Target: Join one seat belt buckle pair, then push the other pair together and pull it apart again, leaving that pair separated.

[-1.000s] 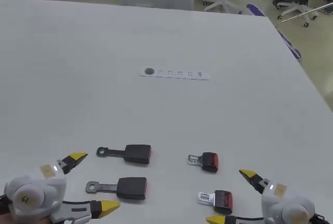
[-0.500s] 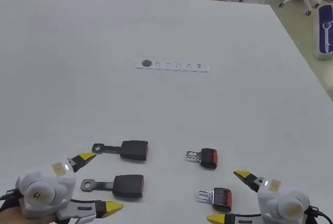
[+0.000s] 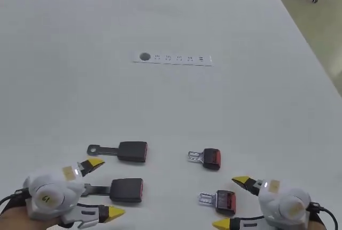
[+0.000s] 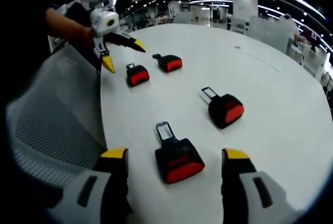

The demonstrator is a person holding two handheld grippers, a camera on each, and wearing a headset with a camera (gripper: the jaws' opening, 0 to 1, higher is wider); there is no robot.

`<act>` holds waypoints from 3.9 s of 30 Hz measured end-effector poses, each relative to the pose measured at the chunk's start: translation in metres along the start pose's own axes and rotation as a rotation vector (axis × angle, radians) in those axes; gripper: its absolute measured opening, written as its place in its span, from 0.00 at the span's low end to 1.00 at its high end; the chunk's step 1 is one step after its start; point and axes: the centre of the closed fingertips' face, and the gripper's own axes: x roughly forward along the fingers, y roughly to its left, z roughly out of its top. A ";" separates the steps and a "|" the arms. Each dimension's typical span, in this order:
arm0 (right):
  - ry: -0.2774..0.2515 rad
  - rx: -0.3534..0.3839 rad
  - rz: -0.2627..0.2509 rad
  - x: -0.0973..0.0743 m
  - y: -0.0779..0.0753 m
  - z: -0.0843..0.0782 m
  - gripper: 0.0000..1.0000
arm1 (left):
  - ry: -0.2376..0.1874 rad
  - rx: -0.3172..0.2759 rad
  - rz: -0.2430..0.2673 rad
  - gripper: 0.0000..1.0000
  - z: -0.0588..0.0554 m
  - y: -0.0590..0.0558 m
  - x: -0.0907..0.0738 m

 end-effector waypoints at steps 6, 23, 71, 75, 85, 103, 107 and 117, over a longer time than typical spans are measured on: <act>0.032 -0.021 0.034 0.002 0.000 -0.005 0.70 | 0.039 0.027 -0.039 0.74 -0.007 -0.003 0.012; 0.081 -0.107 0.111 0.005 -0.001 -0.011 0.44 | 0.150 0.145 -0.124 0.58 -0.026 -0.004 0.031; 0.015 -0.168 0.173 0.034 0.007 0.020 0.36 | 0.165 0.284 -0.254 0.36 -0.022 -0.011 0.035; 0.005 -0.178 0.186 0.042 0.013 0.027 0.36 | 0.166 0.283 -0.255 0.36 -0.022 -0.011 0.036; -0.022 -0.188 0.207 0.058 0.025 0.043 0.36 | 0.173 0.290 -0.263 0.36 -0.022 -0.011 0.035; -0.061 -0.189 0.229 0.091 0.045 0.073 0.36 | 0.188 0.303 -0.273 0.36 -0.022 -0.011 0.034; -0.068 -0.189 0.228 0.095 0.048 0.077 0.36 | 0.188 0.302 -0.273 0.36 -0.022 -0.011 0.034; -0.061 -0.218 0.248 0.102 0.054 0.085 0.36 | 0.196 0.305 -0.280 0.36 -0.022 -0.011 0.034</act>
